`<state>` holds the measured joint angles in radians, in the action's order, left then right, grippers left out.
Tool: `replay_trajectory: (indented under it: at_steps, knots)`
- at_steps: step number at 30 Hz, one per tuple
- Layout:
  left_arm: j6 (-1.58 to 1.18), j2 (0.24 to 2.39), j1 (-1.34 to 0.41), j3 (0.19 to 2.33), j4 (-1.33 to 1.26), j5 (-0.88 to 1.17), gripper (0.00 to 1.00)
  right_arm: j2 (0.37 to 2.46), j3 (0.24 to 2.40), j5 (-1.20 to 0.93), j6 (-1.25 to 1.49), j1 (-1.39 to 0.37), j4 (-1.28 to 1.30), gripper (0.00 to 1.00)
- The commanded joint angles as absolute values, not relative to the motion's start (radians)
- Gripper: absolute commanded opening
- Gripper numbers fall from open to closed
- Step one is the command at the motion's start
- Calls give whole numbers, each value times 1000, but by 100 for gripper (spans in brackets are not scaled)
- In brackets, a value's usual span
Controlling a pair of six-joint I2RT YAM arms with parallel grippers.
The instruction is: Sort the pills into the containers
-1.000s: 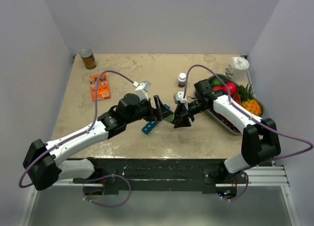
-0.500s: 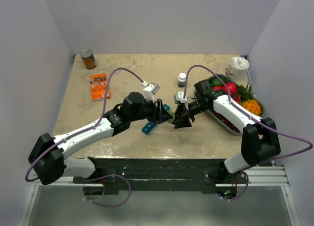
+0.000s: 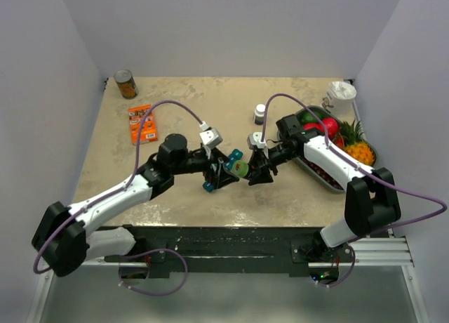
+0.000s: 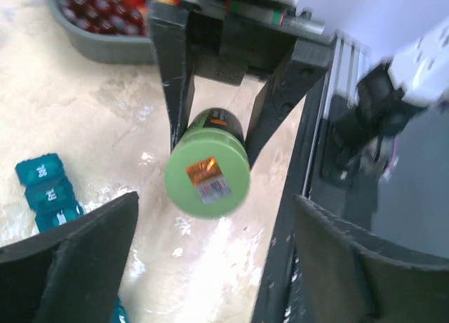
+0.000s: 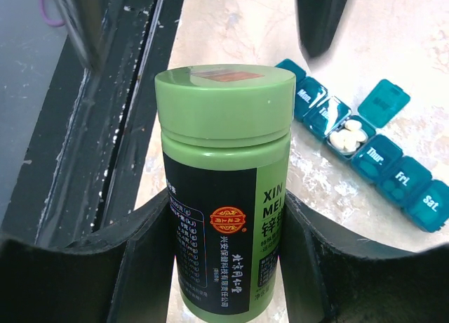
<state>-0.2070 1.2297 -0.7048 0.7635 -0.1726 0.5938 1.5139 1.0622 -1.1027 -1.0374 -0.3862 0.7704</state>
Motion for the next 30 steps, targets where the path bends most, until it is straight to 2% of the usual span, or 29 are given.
replay_trajectory:
  at_steps: [1,6,11,14,15,19,30]
  knots:
    - [-401,1019,-678,632,-426,471,99,1503,1097,-1146,-1046,-377,736,0]
    - [-719,855,-670,565,-361,238,99,1506,1095,-1143,-1042,-377,732,0]
    - [-963,931,-675,615,-224,248,99,1508,1094,-1140,-1032,-377,723,0]
    - [-985,1009,-730,715,-72,198,99,1508,1094,-1137,-1026,-377,719,0]
    - [-983,1025,-753,756,-27,127,99,1508,1094,-1138,-1026,-376,719,0]
    - [-985,1097,-814,808,-2,87,99,1508,1092,-1135,-1023,-377,716,0]
    - [-970,1213,-839,847,-20,95,82,1508,1091,-1135,-1019,-376,710,0]
